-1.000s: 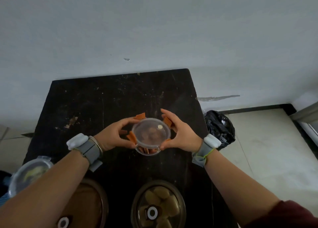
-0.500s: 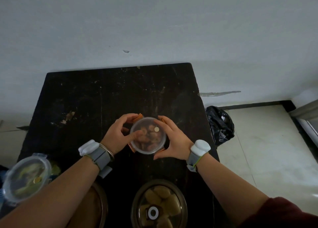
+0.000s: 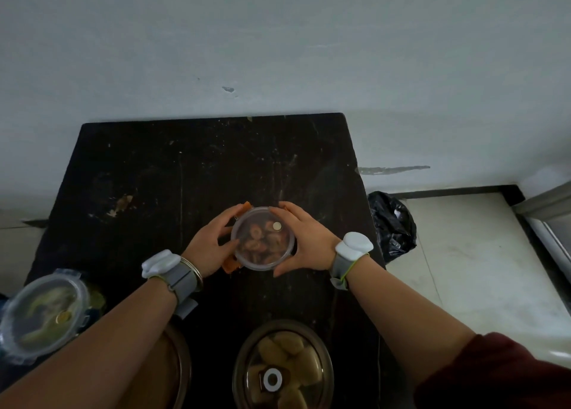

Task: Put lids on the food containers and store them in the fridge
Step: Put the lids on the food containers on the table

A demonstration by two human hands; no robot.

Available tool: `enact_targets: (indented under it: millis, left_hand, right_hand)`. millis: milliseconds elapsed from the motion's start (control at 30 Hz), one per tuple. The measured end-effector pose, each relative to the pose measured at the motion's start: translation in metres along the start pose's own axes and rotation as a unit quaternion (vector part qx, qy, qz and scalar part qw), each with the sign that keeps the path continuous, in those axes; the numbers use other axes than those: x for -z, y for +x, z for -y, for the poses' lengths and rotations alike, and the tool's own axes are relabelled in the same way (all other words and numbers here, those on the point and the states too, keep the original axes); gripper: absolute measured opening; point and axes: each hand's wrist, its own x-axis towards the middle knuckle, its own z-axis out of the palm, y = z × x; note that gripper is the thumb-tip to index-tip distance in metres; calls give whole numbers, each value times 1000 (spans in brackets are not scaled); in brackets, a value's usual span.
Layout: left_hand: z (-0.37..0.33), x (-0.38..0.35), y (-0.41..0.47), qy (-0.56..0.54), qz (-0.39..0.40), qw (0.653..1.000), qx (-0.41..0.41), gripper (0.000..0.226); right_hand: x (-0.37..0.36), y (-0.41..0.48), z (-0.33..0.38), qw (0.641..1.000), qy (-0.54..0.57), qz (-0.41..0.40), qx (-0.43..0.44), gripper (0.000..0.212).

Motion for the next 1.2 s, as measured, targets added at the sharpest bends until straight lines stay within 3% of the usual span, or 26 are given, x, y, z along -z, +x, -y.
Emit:
enact_targets:
  millis: [200, 367, 500, 600, 733, 867, 1067, 1200]
  left_hand:
    - [5, 3, 0, 62, 7, 998, -2, 77]
    - [9, 4, -2, 110, 61, 988, 95, 75]
    - [8, 1, -3, 211, 6, 977, 4, 82]
    - [7, 4, 1, 222, 40, 973, -44, 82]
    - [12, 7, 8, 149, 80, 985, -27, 85]
    - [15, 11, 13, 78, 131, 988, 7, 114]
    - [14, 20, 17, 230, 144, 962, -40, 132]
    - [13, 19, 25, 251, 134, 957, -56, 131]
  right_hand:
    - [-2, -1, -1, 1000, -28, 9, -12, 122]
    - [-9, -4, 3, 999, -11, 9, -53, 117]
    - [-24, -10, -2, 994, -60, -42, -76, 123]
    - [-29, -13, -11, 993, -69, -65, -69, 133]
    - [-23, -13, -18, 994, -82, -38, -58, 134]
    - [-25, -12, -19, 996, -59, -50, -50, 132]
    - [-32, -10, -24, 997, -31, -60, -45, 132]
    - [-34, -10, -23, 997, -20, -68, -41, 132]
